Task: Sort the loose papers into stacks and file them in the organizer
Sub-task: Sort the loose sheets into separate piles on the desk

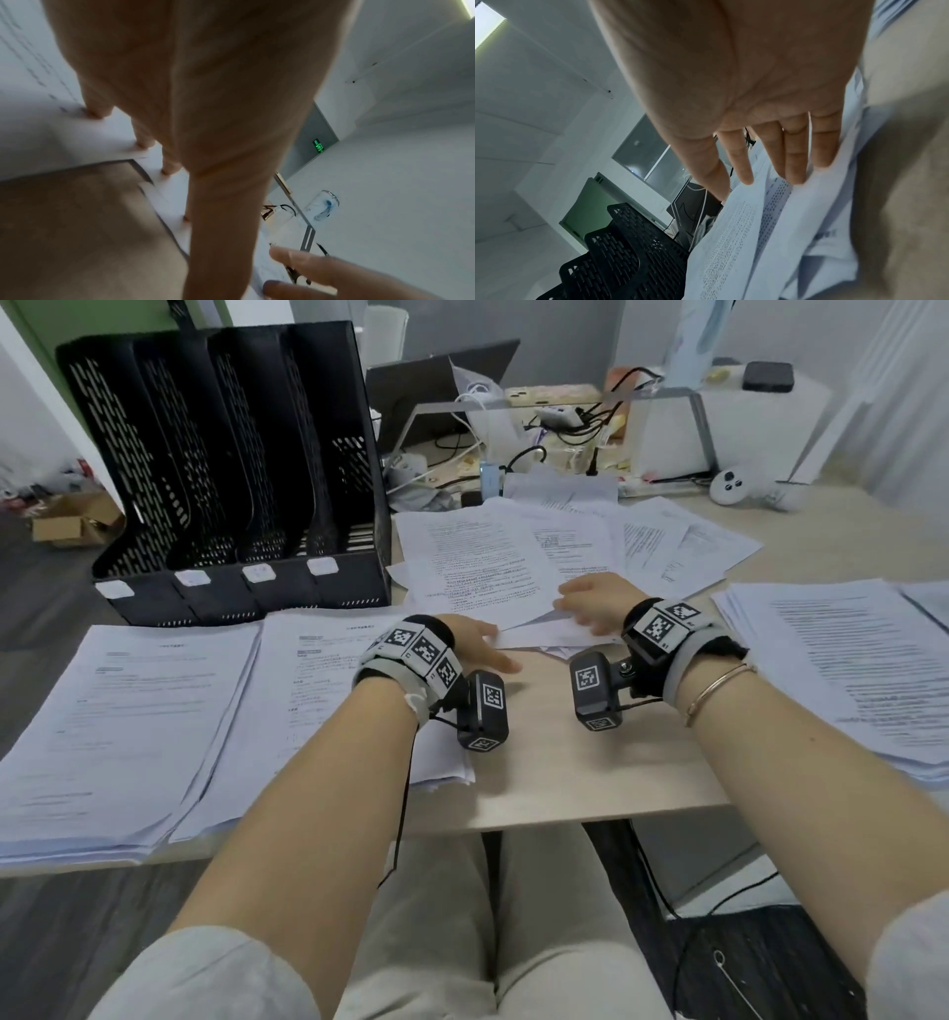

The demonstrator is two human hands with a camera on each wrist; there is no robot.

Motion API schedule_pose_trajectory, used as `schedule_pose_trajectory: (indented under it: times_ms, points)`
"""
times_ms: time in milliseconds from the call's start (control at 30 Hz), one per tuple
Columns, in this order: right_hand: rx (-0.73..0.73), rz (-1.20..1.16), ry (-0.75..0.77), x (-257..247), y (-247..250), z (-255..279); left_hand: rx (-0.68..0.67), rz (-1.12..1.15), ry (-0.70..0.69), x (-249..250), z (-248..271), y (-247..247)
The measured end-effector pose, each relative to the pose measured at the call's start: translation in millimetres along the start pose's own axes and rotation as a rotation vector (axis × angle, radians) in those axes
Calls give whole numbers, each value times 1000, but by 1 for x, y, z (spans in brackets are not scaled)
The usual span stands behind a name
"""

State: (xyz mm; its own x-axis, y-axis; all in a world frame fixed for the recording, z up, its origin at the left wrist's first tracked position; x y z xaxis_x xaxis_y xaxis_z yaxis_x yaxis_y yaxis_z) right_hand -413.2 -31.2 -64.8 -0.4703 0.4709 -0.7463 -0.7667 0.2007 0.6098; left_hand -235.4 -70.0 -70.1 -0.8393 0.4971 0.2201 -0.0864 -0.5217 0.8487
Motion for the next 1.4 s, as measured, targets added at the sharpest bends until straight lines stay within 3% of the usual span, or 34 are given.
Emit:
schedule_pose_trajectory:
  times_ms: [233, 433, 600, 733, 933, 1133, 1400]
  points:
    - [58, -27, 55, 0, -5, -11, 17, 23, 31, -7, -11, -8]
    - [402, -210, 157, 6, 24, -5, 316, 491, -2, -12, -14, 0]
    - [544, -466, 268, 1, 49, 19, 411, 632, -87, -2, -2, 15]
    - [553, -601, 337, -4, 55, 37, 515, 826, -107, -1, 6, 23]
    - [565, -711, 348, -8, 57, 55, 566, 1127, -105, -14, 13, 31]
    - [499, -832, 281, -1, 47, 55, 724, 989, -120, -22, 25, 34]
    - [341, -765, 217, -9, 13, 50, 920, 947, -160, -28, 66, 18]
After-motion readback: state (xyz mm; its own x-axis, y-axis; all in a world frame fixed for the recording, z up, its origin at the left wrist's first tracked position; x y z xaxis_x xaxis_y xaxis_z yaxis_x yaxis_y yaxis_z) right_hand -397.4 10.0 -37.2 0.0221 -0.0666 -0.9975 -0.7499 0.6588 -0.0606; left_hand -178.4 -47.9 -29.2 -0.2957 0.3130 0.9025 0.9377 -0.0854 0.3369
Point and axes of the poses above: each hand's wrist, its own z-axis away from the middle knuckle, its own y-axis out of the back of the hand, x = y × z, the point moved 5 cm from there along -z, towards the middle knuckle, and after that the axes turned 3 degrees about -y, right-handed, at the moved point
